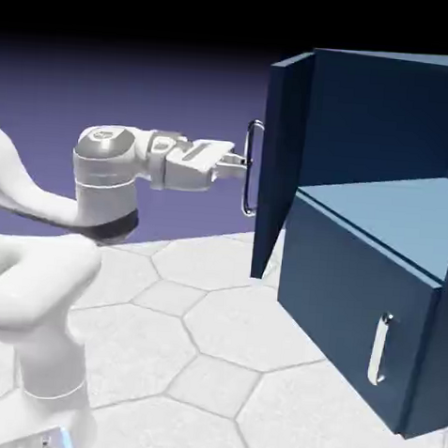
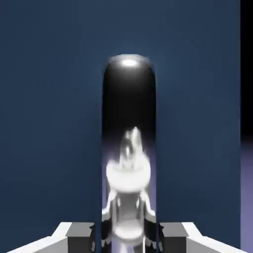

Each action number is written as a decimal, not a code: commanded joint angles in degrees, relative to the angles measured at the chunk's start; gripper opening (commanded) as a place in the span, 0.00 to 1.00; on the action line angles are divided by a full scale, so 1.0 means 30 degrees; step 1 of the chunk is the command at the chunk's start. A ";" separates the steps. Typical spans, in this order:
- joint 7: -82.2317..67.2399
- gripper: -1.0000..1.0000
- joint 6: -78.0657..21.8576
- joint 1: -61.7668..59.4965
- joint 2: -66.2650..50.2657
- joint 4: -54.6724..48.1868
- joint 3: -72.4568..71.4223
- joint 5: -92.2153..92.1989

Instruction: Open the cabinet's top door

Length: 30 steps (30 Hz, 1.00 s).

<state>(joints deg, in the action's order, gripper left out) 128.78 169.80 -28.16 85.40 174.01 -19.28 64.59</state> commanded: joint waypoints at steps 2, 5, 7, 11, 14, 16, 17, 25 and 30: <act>-0.0630 0.00 -0.1681 0.1313 0.0545 0.0186 -0.0334 -0.0898; -0.1346 0.00 -0.4172 0.3152 0.1318 0.0342 -0.1119 -0.2254; -0.1716 0.00 -0.5833 0.4284 0.1777 0.0345 -0.1838 -0.3199; -0.2216 0.00 -0.9155 0.6259 0.2474 0.0061 -0.3718 -0.5195; -0.2385 0.00 -1.1646 0.7439 0.2676 -0.0464 -0.5340 -0.6632; -0.2437 0.00 -1.3307 0.8030 0.2668 -0.0983 -0.6498 -0.7607; -0.2449 0.00 -1.4137 0.8254 0.2622 -0.1299 -0.7088 -0.8090; -0.2442 0.00 -2.0780 0.7967 0.1625 -0.5338 -1.1653 -1.1694; -0.2554 0.00 -2.4541 0.6158 0.0988 -0.8794 -1.3777 -1.3287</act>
<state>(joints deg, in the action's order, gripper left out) 121.11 96.24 -9.68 88.36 147.65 -60.62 24.69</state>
